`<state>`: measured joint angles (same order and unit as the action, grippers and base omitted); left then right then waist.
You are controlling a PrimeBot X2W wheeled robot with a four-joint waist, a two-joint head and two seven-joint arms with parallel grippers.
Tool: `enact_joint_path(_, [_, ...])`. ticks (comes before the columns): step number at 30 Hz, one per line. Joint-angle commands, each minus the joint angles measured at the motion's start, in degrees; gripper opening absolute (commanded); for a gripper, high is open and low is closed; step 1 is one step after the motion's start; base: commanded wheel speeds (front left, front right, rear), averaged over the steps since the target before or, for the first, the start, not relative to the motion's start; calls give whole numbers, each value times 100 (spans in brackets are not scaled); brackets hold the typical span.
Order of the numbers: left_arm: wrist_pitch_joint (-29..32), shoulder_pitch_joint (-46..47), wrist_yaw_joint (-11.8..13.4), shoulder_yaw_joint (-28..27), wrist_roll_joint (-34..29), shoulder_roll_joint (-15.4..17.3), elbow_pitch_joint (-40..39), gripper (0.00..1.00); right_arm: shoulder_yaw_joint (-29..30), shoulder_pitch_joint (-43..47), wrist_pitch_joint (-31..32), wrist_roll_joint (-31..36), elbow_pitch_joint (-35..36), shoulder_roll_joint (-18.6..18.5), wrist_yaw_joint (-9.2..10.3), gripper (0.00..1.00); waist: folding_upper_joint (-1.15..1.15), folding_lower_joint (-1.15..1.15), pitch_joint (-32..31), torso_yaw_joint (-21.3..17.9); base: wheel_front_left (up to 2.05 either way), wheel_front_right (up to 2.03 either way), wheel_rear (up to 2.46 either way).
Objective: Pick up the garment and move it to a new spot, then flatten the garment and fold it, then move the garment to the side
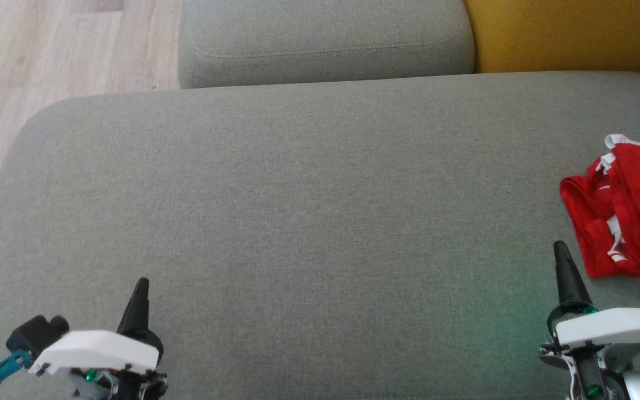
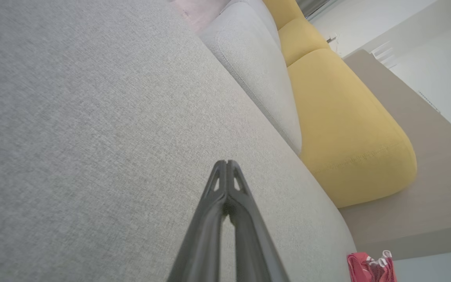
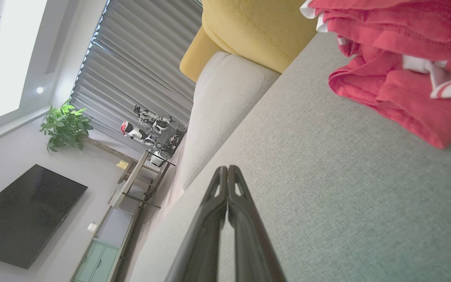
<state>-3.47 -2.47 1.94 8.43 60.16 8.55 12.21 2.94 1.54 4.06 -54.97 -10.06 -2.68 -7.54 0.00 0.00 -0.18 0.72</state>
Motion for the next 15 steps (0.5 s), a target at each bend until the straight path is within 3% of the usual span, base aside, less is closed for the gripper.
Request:
enact_joint_path(1, [48, 376, -62, -206, 161, 8, -153, 0, -28, -306, 15, -194, 150, -100, 3, 0, 0, 0, 1, -2, 0, 0, 0])
enact_joint_path(15, [261, 501, -293, -500, 996, -111, -67, 0, 39, -425, 48, -1148, 8, -104, 4, 0, 0, 0, 10, -20, 0, 0, 0])
